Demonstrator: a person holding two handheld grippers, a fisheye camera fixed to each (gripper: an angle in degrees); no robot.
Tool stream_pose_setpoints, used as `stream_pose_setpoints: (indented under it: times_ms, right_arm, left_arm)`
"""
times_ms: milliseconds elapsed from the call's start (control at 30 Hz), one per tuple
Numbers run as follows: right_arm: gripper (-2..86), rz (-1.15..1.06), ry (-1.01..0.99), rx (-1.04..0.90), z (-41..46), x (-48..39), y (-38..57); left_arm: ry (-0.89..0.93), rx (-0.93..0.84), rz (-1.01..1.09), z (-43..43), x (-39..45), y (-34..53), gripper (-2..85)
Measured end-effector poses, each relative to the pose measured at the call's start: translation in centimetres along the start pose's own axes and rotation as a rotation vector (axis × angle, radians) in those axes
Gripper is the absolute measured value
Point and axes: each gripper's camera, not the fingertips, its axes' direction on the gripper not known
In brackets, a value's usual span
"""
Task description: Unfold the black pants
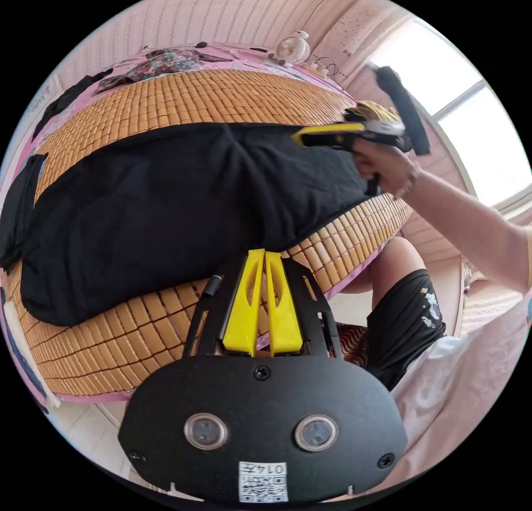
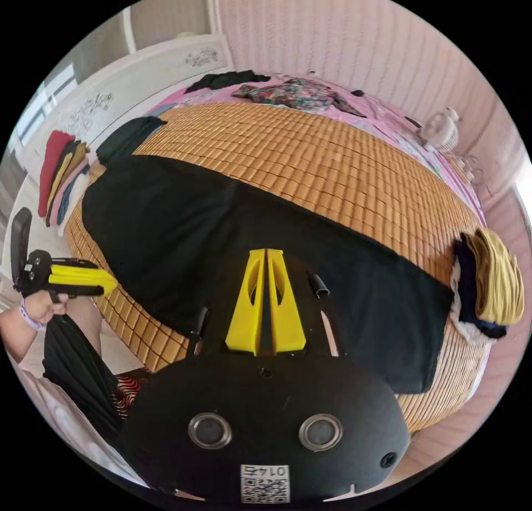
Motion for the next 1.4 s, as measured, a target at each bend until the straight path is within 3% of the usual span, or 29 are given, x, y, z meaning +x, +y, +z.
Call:
stream_pose_setpoints:
  times_ms: [233,467,600,767,900,1133,1300,1400]
  right_arm:
    - [10.6,0.572,0.350,0.023,-7.7,16.8,20.4]
    - [11.5,0.848,0.245,-0.016,-7.4,24.3,26.6]
    - [7.3,0.761,0.288,-0.003,-8.1,23.5,27.5]
    - [2.3,0.724,0.185,0.002,-10.3,24.5,29.5]
    - [2.0,0.718,0.111,0.231,-16.2,25.5,30.7]
    - [1.9,0.401,0.131,0.578,-30.9,22.0,24.8]
    - [2.1,0.062,-0.113,0.687,-34.2,13.1,17.4]
    - [3.2,-0.104,-0.398,0.576,-30.0,5.5,13.3]
  left_arm:
    - [-0.136,0.098,-0.297,-2.1,-6.4,2.2,-0.7]
    - [-0.102,0.107,-0.393,-0.4,-8.4,3.5,-0.7]
    - [-0.048,0.091,-0.424,-0.5,-9.5,4.0,-0.7]
    - [-0.081,0.043,-0.401,-0.5,-9.4,4.1,-0.7]
    - [-0.141,-0.009,-0.303,-0.4,-8.5,3.8,-0.7]
    - [0.039,0.028,-0.220,2.0,-5.0,3.2,-0.7]
    - [0.225,0.028,-0.180,2.5,-3.0,2.7,-0.7]
    - [0.256,0.056,-0.168,0.6,-3.4,4.7,-0.7]
